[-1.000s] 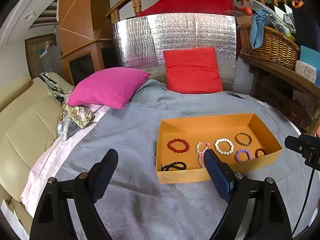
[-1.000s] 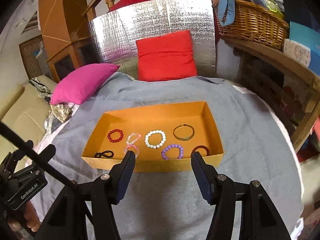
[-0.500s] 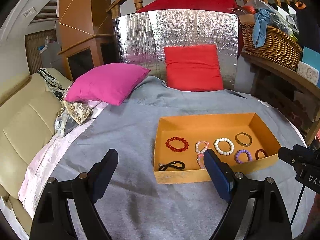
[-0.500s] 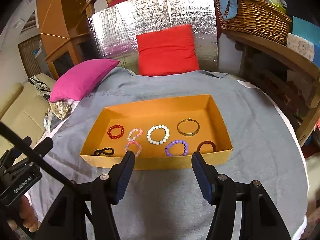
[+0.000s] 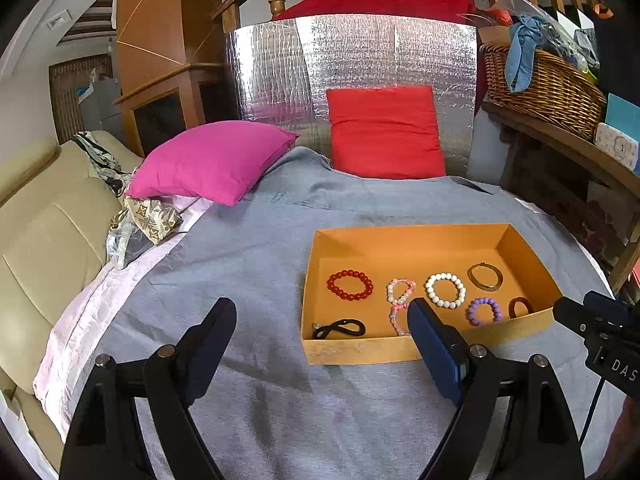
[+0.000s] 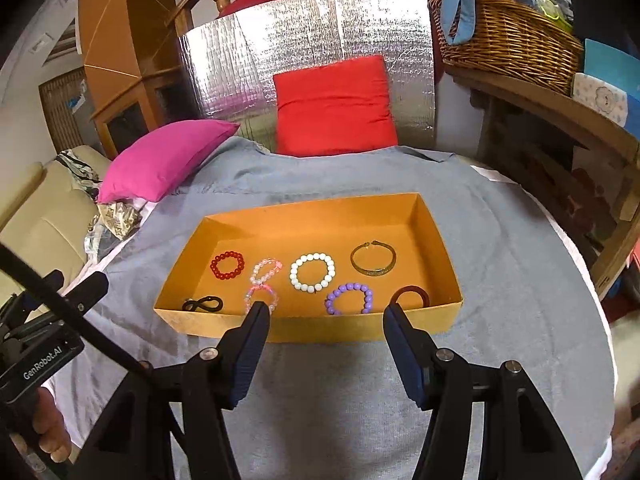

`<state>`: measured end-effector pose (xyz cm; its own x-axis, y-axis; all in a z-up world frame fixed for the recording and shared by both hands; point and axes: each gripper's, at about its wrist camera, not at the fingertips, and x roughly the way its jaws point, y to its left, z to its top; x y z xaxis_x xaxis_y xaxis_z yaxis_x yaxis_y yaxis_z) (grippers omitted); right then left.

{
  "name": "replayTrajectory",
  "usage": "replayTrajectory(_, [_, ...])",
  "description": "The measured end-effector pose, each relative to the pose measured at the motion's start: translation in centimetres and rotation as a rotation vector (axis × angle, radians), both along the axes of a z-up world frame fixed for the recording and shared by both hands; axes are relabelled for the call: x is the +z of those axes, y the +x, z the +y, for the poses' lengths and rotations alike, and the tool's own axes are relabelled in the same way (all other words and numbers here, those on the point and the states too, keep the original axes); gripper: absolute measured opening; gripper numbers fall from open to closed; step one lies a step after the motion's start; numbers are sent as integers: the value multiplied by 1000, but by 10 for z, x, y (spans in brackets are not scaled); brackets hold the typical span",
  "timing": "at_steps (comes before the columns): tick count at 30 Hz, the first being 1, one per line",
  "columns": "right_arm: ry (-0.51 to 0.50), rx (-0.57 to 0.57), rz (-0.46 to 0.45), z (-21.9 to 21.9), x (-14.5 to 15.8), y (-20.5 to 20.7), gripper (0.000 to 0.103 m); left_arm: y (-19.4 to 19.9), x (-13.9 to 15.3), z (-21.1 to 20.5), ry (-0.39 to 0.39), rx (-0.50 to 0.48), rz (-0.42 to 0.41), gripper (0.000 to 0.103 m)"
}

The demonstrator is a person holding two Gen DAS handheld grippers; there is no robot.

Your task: Organize jewelry

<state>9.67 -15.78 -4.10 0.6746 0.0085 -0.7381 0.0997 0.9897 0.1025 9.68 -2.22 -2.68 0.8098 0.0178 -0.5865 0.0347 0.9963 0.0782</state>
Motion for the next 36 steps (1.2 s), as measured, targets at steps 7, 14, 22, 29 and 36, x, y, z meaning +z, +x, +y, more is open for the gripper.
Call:
replayTrajectory(7, [1, 8, 0, 2, 0, 1, 63, 0, 1, 0, -2, 2, 0, 88])
replayTrajectory(14, [1, 7, -3, 3, 0, 2, 63, 0, 2, 1, -6, 0, 0, 88])
replayTrajectory(22, [3, 7, 0, 3, -1, 1, 63, 0, 2, 1, -7, 2, 2, 88])
replayTrajectory(29, [5, 9, 2, 4, -2, 3, 63, 0, 2, 2, -9, 2, 4, 88])
replayTrajectory(36, [5, 7, 7, 4, -3, 4, 63, 0, 2, 2, -8, 3, 4, 88])
